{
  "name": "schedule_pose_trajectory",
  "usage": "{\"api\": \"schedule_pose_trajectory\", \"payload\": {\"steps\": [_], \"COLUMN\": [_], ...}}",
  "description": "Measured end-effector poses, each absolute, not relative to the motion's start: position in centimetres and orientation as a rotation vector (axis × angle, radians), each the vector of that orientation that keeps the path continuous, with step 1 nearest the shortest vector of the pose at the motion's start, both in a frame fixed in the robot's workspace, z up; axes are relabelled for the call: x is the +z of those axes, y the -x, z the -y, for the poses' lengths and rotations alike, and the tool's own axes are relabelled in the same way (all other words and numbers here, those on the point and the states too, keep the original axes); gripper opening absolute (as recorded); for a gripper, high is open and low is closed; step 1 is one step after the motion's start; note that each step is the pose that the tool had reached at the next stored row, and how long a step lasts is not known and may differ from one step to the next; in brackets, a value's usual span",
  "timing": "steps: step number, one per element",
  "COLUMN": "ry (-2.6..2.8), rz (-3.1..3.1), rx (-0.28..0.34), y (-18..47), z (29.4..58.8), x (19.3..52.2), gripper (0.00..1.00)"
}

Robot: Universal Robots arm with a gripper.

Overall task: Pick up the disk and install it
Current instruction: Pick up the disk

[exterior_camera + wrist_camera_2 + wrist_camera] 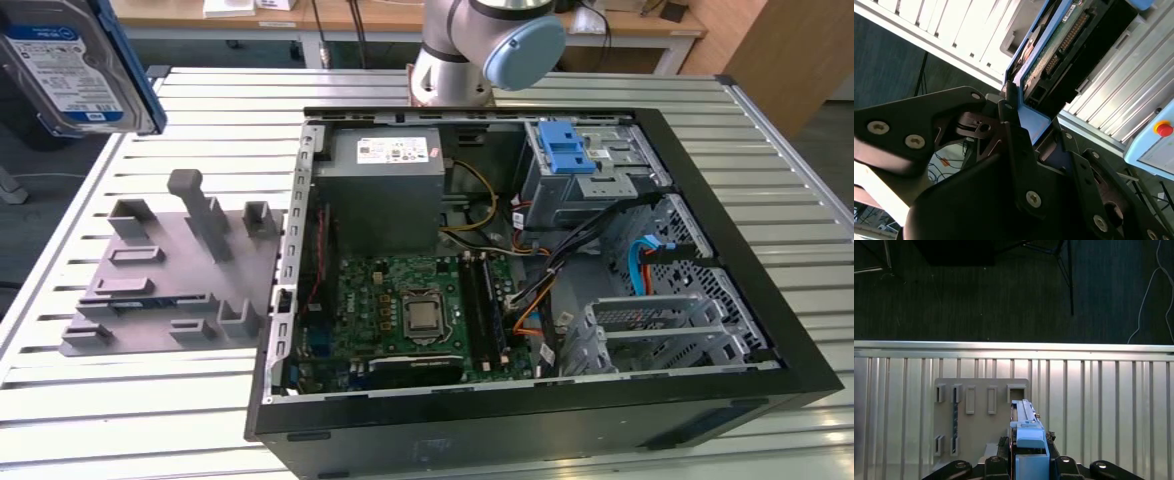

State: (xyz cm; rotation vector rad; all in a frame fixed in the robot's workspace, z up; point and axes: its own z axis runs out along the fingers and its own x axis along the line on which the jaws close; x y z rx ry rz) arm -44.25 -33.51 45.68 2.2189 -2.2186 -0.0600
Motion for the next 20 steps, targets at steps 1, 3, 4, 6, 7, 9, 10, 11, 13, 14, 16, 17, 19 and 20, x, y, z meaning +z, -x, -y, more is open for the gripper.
{"api": "schedule_pose_trajectory", "payload": {"steps": [1, 3, 4, 6, 7, 9, 10, 11, 13, 14, 16, 17, 19, 20], "ry": [-2.219, -2.219, -2.219, -2.219, -2.219, -2.219, -2.219, -2.219, -2.219, -2.219, -2.219, -2.219, -2.219, -2.219], "rz": [2.219, 2.219, 2.219, 2.219, 2.219, 2.219, 2.219, 2.219, 2.219, 2.219, 2.219, 2.219, 2.219, 2.219], "rx": [-0.06, -0.06, -0.06, -0.06, -0.06, -0.06, -0.06, -0.06, -0.06, -0.06, -0.06, -0.06, -0.06, -0.06], "y": [44.2, 44.2, 44.2, 44.2, 44.2, 44.2, 44.2, 44.2, 44.2, 44.2, 44.2, 44.2, 44.2, 44.2], "z": [33.5, 33.5, 33.5, 33.5, 33.5, 33.5, 33.5, 33.5, 33.5, 33.5, 33.5, 33.5, 33.5, 33.5], "x": [45.7, 45.9, 46.0, 46.1, 46.2, 46.3, 46.4, 46.4, 46.5, 46.6, 46.6, 46.7, 46.8, 46.9], "gripper": [0.36, 0.36, 0.36, 0.36, 0.36, 0.36, 0.36, 0.36, 0.36, 0.36, 0.36, 0.36, 0.36, 0.36]}}
